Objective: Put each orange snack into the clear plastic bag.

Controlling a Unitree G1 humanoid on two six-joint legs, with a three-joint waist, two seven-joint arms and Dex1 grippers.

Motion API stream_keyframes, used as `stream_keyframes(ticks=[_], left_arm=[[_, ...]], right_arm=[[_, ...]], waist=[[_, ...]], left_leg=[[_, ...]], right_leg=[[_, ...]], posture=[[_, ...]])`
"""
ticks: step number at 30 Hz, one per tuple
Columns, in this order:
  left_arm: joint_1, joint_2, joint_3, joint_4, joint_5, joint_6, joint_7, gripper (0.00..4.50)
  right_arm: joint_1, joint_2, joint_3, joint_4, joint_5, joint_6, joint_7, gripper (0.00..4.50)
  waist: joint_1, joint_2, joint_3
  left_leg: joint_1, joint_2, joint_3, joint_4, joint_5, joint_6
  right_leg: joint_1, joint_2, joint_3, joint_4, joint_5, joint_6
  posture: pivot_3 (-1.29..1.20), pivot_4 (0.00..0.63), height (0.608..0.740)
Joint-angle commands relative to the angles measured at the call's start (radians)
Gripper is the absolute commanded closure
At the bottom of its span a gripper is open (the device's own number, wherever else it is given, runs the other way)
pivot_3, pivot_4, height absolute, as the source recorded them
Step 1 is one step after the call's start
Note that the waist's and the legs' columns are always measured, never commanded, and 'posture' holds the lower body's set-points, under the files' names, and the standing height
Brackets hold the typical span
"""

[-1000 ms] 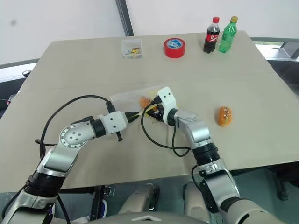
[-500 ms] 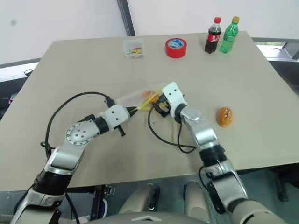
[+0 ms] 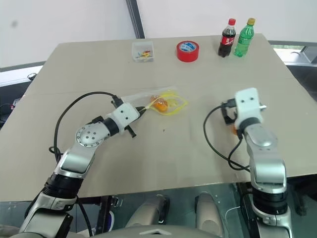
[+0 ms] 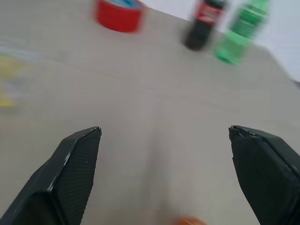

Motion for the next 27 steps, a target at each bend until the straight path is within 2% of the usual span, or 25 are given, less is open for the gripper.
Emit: stream_keyframes(ticks=[1, 7, 11, 14, 19, 20, 27], left_arm=[[-0.031, -0.007, -0.003, 0.015, 0.001, -0.035, 0.002, 4.5], [-0.051, -0.012, -0.015, 0.042, 0.005, -0.062, -0.005, 4.5], [-0.05, -0.009, -0.016, 0.046, 0.003, -0.068, -0.007, 4.5], [-0.046, -0.008, -0.012, 0.044, -0.001, -0.068, -0.006, 4.5], [-0.04, -0.006, -0.003, 0.041, -0.005, -0.064, -0.002, 4.5], [-0.037, -0.006, -0.001, 0.038, -0.006, -0.063, -0.001, 4.5], [-0.004, -0.009, 0.021, -0.001, -0.034, -0.059, -0.002, 4.5]], right_arm=[[0.041, 0.054, -0.03, -0.09, -0.004, 0.1, -0.056, 0.05], [0.065, 0.175, -0.116, -0.083, 0.049, 0.167, -0.096, 0.05], [0.073, 0.184, -0.164, -0.052, 0.073, 0.154, -0.099, 0.05], [0.078, 0.178, -0.164, -0.038, 0.082, 0.138, -0.1, 0.78], [0.082, 0.154, -0.136, -0.03, 0.101, 0.13, -0.082, 3.32], [0.079, 0.153, -0.13, -0.029, 0.11, 0.128, -0.075, 3.7], [0.025, 0.1, 0.025, -0.033, 0.231, 0.062, 0.089, 3.7]], waist=[[-0.001, 0.0, 0.0], [-0.003, 0.0, 0.0], [-0.003, 0.0, 0.0], [-0.005, 0.0, 0.0], [-0.007, 0.001, 0.0], [-0.007, 0.001, 0.0], [-0.011, 0.001, 0.0]], left_leg=[[0.0, 0.0, 0.0, 0.0, 0.0, 0.0], [0.0, 0.0, 0.0, 0.0, 0.0, 0.0], [0.0, -0.001, 0.0, 0.0, 0.0, 0.0], [0.0, 0.0, 0.0, 0.0, 0.0, 0.0], [0.0, 0.0, 0.0, 0.0, 0.0, 0.0], [0.0, 0.0, 0.0, 0.0, 0.0, 0.0], [0.001, 0.0, 0.0, 0.0, 0.0, 0.0]], right_leg=[[0.0, 0.0, 0.0, 0.0, 0.0, 0.0], [0.0, 0.0, 0.0, 0.0, 0.0, 0.0], [0.0, 0.0, 0.0, 0.0, 0.0, 0.0], [0.0, 0.0, 0.0, 0.0, 0.0, 0.0], [0.0, 0.0, 0.0, 0.0, 0.0, 0.0], [0.0, 0.0, 0.0, 0.0, 0.0, 0.0], [0.0, 0.0, 0.0, 0.0, 0.0, 0.0]], posture=[[0.0, 0.15, 0.74], [0.0, 0.15, 0.74], [0.0, 0.15, 0.74], [0.0, 0.15, 0.74], [0.0, 0.15, 0.74], [0.0, 0.15, 0.74], [0.0, 0.15, 0.74]])
